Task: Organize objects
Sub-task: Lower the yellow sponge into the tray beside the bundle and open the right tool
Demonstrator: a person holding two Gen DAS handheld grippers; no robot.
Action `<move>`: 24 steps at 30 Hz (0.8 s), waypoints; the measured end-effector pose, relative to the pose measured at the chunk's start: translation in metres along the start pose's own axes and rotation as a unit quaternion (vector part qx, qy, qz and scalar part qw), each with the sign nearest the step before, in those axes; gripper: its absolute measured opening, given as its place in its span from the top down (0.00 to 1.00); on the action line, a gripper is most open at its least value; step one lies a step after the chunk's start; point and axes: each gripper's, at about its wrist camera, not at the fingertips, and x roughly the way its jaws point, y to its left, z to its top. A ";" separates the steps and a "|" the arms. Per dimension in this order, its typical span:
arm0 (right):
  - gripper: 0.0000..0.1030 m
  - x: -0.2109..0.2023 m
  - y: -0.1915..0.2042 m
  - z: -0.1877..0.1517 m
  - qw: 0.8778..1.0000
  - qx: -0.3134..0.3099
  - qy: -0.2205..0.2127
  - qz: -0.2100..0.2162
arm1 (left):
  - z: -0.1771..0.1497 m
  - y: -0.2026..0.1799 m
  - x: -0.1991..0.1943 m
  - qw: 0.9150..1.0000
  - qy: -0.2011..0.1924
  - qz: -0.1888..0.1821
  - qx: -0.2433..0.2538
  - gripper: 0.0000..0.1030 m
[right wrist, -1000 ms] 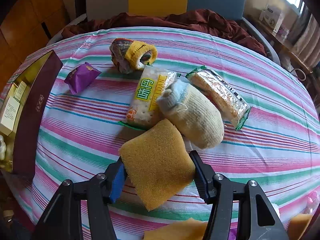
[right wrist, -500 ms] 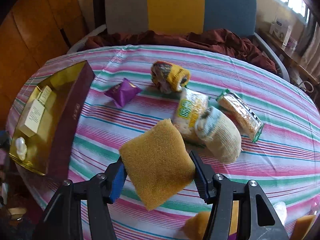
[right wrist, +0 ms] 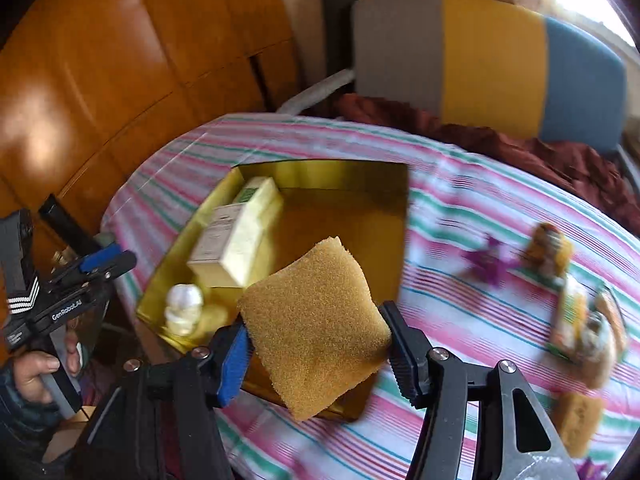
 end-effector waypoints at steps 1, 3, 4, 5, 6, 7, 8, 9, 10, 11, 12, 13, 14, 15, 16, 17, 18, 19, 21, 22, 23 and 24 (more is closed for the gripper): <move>0.40 0.012 0.011 0.002 1.000 -0.008 0.011 0.003 | 0.000 0.003 0.000 1.000 -0.001 0.002 -0.004 0.42; 0.40 0.034 0.031 0.004 0.999 -0.018 0.030 0.014 | -0.001 0.009 -0.001 1.000 -0.003 0.005 -0.013 0.42; 0.40 0.045 0.040 0.004 0.999 -0.024 0.042 0.016 | -0.002 0.012 -0.001 1.000 -0.002 0.005 -0.016 0.42; 0.39 0.059 0.049 0.004 0.998 -0.029 0.053 0.009 | -0.002 0.015 0.000 1.000 -0.002 0.006 -0.020 0.42; 0.37 0.070 0.056 0.004 0.997 -0.031 0.064 0.001 | -0.002 0.016 0.001 1.000 -0.001 0.006 -0.021 0.42; 0.37 0.081 0.064 0.003 0.997 -0.032 0.074 0.001 | -0.003 0.017 0.001 1.000 -0.001 0.005 -0.023 0.42; 0.37 0.090 0.071 0.002 0.996 -0.034 0.082 0.010 | -0.004 0.019 0.001 1.000 -0.002 0.005 -0.025 0.42; 0.36 0.097 0.077 0.001 0.995 -0.037 0.088 0.018 | -0.004 0.021 0.002 1.000 -0.002 0.005 -0.027 0.42; 0.34 0.103 0.086 -0.001 0.994 -0.042 0.094 0.029 | -0.004 0.023 0.003 1.000 -0.001 0.006 -0.029 0.42; 0.32 0.109 0.091 -0.002 0.993 -0.044 0.098 0.038 | -0.004 0.025 0.003 0.999 -0.001 0.007 -0.033 0.42; 0.30 0.111 0.095 -0.004 0.993 -0.042 0.100 0.048 | -0.004 0.027 0.003 0.999 -0.001 0.007 -0.035 0.42; 0.29 0.113 0.096 -0.005 0.993 -0.039 0.099 0.059 | -0.004 0.029 0.003 0.999 -0.002 0.008 -0.037 0.42; 0.27 0.114 0.098 -0.008 0.992 -0.036 0.098 0.070 | -0.004 0.030 0.003 0.999 -0.003 0.010 -0.039 0.42; 0.23 0.114 0.099 -0.009 0.992 -0.033 0.098 0.077 | -0.004 0.031 0.004 0.999 -0.004 0.010 -0.040 0.42; 0.19 0.113 0.100 -0.011 0.991 -0.032 0.097 0.081 | -0.003 0.031 0.004 0.999 -0.004 0.009 -0.040 0.42; 0.17 0.111 0.101 -0.011 0.992 -0.032 0.093 0.085 | -0.003 0.031 0.003 0.999 -0.005 0.010 -0.039 0.42; 0.15 0.106 0.099 -0.012 0.992 -0.031 0.089 0.087 | -0.003 0.030 0.003 0.999 -0.006 0.010 -0.037 0.42; 0.13 0.103 0.097 -0.013 0.992 -0.027 0.085 0.088 | -0.003 0.029 0.003 0.999 -0.007 0.010 -0.036 0.42; 0.09 0.096 0.095 -0.017 0.993 -0.018 0.077 0.085 | -0.004 0.026 0.001 0.999 -0.009 0.008 -0.032 0.42; 0.09 0.093 0.093 -0.017 0.994 -0.015 0.073 0.081 | -0.003 0.024 0.001 0.999 -0.010 0.007 -0.030 0.42; 0.09 0.086 0.091 -0.019 0.995 -0.012 0.067 0.077 | -0.003 0.022 0.000 1.000 -0.011 0.005 -0.028 0.42; 0.08 0.081 0.087 -0.019 0.995 -0.007 0.062 0.074 | -0.004 0.021 0.000 1.000 -0.010 0.003 -0.027 0.42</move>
